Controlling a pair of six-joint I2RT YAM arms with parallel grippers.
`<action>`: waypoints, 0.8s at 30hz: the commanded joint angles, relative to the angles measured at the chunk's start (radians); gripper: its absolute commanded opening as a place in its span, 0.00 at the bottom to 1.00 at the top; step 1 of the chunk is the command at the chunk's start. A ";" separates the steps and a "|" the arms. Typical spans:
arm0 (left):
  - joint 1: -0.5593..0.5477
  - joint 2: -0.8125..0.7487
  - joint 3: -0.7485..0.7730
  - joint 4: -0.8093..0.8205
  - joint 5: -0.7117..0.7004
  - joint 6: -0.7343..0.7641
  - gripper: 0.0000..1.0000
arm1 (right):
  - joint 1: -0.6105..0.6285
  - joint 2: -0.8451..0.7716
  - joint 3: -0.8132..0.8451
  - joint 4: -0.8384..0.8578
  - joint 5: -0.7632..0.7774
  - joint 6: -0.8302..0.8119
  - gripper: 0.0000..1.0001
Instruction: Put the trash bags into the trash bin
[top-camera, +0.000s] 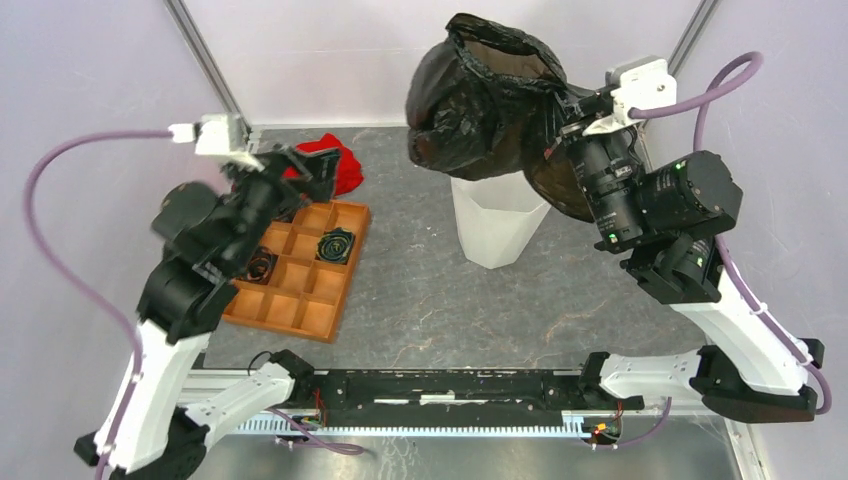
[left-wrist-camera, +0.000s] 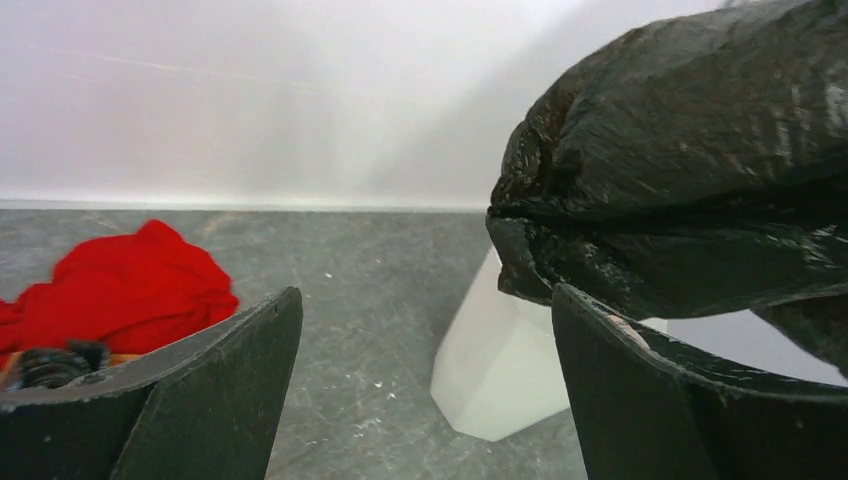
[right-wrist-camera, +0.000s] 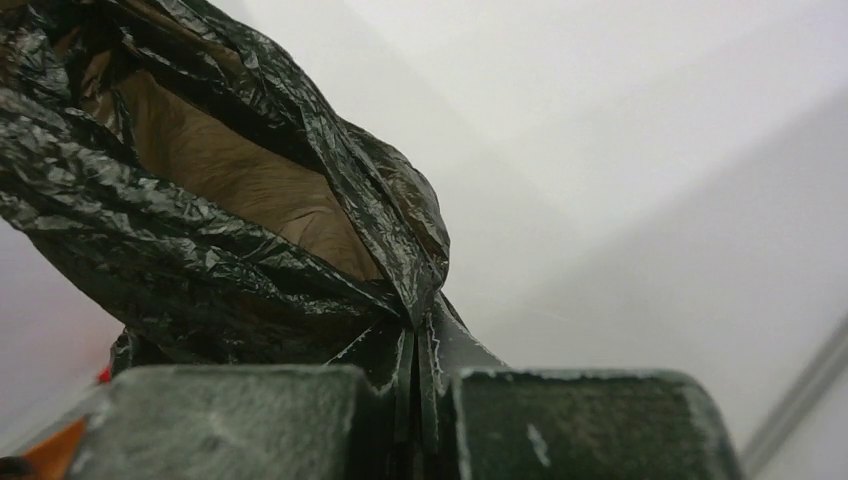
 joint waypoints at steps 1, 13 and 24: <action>-0.004 0.145 0.049 0.119 0.149 -0.059 1.00 | -0.029 0.011 -0.042 -0.012 0.107 -0.120 0.00; -0.064 0.503 0.032 0.461 0.408 -0.355 0.94 | -0.178 0.030 -0.077 0.008 -0.422 0.222 0.00; -0.102 0.380 -0.096 0.389 0.147 -0.288 0.96 | -0.378 0.120 -0.157 0.147 -0.698 0.770 0.00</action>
